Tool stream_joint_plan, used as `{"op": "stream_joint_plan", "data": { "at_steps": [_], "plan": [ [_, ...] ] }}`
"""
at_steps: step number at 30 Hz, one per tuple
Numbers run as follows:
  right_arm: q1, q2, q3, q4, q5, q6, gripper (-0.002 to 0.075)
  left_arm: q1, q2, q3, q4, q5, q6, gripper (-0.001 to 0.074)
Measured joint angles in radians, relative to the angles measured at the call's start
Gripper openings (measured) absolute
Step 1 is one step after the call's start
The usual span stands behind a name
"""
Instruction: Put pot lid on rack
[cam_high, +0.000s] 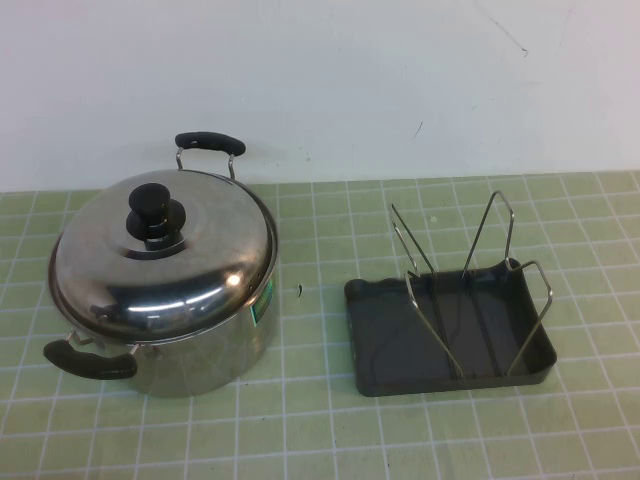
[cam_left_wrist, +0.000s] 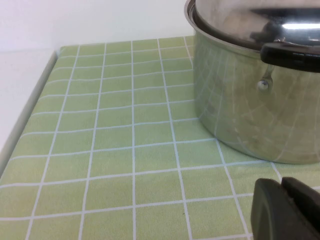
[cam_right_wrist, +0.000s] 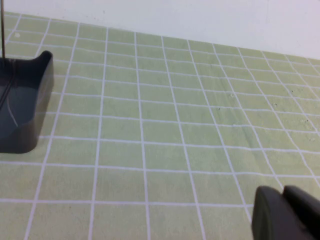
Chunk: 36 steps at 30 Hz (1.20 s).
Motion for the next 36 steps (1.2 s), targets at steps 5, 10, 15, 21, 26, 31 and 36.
{"op": "stream_joint_plan", "data": {
  "at_steps": [5,10,15,21,26,31,36],
  "plan": [
    [0.0,0.0,0.0,0.0,0.0,0.0,0.003,0.0,0.0,0.0,0.0,0.0,0.0,-0.0002],
    [0.0,0.0,0.0,0.0,0.0,0.0,0.003,0.0,0.0,0.0,0.0,0.0,0.0,-0.0002],
    [0.0,0.0,0.0,0.0,0.0,0.0,0.003,0.0,0.0,0.0,0.028,0.0,0.004,-0.0002],
    [0.0,0.0,0.0,0.0,0.0,0.0,0.003,0.0,0.0,0.0,0.032,0.0,0.004,-0.0002],
    [0.0,0.0,0.0,0.0,0.0,0.0,0.003,0.0,0.0,0.002,-0.004,-0.027,-0.022,-0.0002],
    [0.0,0.0,0.0,0.0,0.0,0.0,0.003,0.0,0.0,0.004,-0.47,-0.144,-0.256,-0.0002],
    [0.0,0.0,0.0,0.0,0.0,0.0,0.003,0.0,0.0,0.004,-0.805,-0.287,-0.285,-0.0002]
  ]
}}
